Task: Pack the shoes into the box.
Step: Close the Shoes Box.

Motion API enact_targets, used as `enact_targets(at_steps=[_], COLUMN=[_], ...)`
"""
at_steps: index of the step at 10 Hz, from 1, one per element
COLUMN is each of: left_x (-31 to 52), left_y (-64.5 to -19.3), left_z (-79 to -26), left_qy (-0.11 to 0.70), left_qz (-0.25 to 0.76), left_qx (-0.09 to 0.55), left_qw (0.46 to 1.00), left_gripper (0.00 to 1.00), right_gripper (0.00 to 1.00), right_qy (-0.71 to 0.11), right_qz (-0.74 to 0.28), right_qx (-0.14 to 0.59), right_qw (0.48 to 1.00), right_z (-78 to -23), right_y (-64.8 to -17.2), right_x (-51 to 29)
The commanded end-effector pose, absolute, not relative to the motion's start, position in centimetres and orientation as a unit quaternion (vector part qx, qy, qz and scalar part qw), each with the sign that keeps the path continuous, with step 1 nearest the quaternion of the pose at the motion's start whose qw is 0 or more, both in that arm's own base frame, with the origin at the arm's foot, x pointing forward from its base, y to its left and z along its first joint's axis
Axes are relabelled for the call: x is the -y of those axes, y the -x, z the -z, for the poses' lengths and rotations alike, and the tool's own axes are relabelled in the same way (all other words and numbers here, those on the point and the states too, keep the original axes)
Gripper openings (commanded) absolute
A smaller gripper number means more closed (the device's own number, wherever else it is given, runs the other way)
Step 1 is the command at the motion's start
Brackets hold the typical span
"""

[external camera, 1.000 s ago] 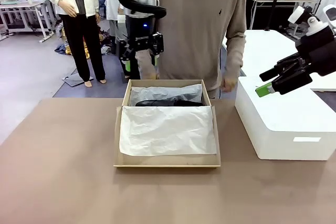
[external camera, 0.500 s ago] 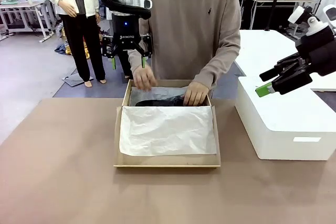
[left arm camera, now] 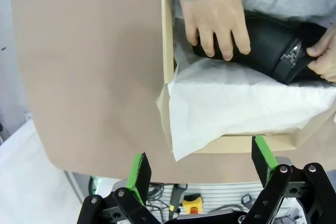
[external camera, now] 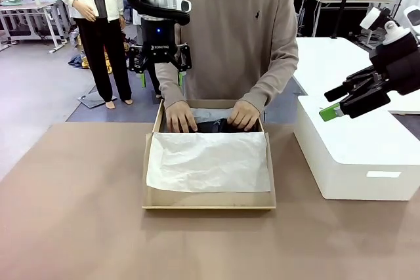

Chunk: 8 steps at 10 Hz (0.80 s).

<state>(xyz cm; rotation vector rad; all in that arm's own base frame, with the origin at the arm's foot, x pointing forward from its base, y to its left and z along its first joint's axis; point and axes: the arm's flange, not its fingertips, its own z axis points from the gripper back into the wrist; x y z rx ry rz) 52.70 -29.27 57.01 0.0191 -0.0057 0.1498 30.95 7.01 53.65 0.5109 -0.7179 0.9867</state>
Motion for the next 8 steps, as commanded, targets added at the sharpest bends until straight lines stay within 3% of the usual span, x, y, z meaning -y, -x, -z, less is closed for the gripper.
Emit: enact_targets(at_steps=[1, 4, 6, 8], left_x=[29.3, 23.7, 19.5, 15.9], left_y=[-52.7, -51.4, -50.3, -49.6], left_z=[-57.0, -58.6, -59.0, -59.3], left_qy=[-0.010, -0.043, -0.072, -0.036], left_qz=[-0.075, 0.134, 0.204, 0.335], left_qx=[0.003, 0.083, 0.072, 0.075], left_qw=[0.997, 0.987, 0.974, 0.938], left_gripper=[1.00, 1.00, 1.00, 1.00], right_gripper=[1.00, 1.00, 1.00, 1.00], right_qy=[-0.250, -0.250, -0.250, -0.250], right_qz=[-0.465, -0.465, -0.465, -0.465], right_qx=[0.342, 0.342, 0.342, 0.342], right_qw=[0.778, 0.778, 0.778, 0.778], right_z=[-53.7, -53.7, -53.7, -53.7], right_y=[-31.3, -31.3, -31.3, -31.3], right_x=[-7.1, -7.1, -7.1, -7.1])
